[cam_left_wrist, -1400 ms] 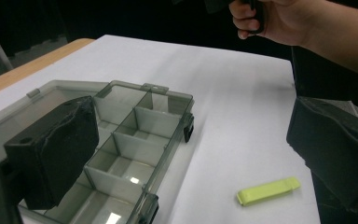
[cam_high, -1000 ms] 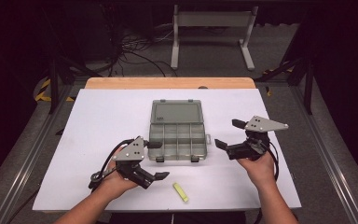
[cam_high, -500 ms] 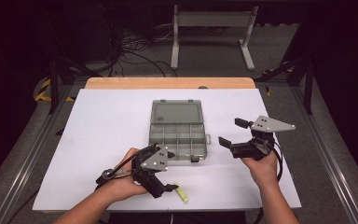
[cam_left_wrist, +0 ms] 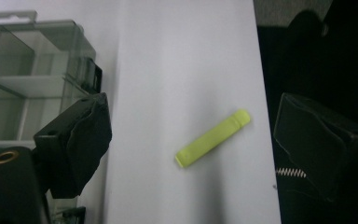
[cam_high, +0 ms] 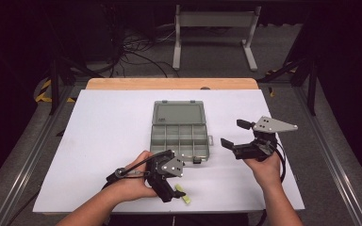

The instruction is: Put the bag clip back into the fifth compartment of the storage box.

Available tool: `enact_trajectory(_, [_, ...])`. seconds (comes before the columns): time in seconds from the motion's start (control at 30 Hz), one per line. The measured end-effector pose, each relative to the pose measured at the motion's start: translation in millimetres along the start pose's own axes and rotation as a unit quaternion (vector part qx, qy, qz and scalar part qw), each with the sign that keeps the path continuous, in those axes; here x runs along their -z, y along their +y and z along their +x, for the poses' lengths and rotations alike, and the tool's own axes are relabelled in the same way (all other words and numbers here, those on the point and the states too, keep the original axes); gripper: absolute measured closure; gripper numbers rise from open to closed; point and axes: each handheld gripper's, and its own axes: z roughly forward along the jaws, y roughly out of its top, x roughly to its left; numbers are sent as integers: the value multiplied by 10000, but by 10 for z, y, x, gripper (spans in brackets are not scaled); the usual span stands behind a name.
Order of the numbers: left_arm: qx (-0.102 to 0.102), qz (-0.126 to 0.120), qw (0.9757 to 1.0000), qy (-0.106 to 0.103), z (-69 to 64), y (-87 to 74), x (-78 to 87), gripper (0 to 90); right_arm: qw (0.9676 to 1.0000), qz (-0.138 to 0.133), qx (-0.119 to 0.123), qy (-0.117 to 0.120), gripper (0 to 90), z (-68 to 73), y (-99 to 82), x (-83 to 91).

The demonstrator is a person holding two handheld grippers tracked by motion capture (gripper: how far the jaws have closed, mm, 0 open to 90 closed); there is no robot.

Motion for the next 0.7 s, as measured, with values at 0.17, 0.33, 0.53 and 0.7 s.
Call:
enact_trajectory(0.17, [2, 138, 9998, -110, 6, -11, -41, 120, 10000, 73, 24, 26, 75, 11, -5, -31])
enact_trajectory(0.33, [-8, 199, 9996, -188, 8, -25, -70, 119, 10000, 75, -11, 52, 75, -4, -10, -30])
enact_trajectory(0.53, [-38, 87, 9990, -430, -3, -44, -90, 124, 10000, 27, -30, 61, 75, -5, -6, -16])
enact_trajectory(0.7, [-33, 123, 9986, -508, 2, -68, -121, 142, 10000, 14, -44, 75, 75, -8, -8, -12])
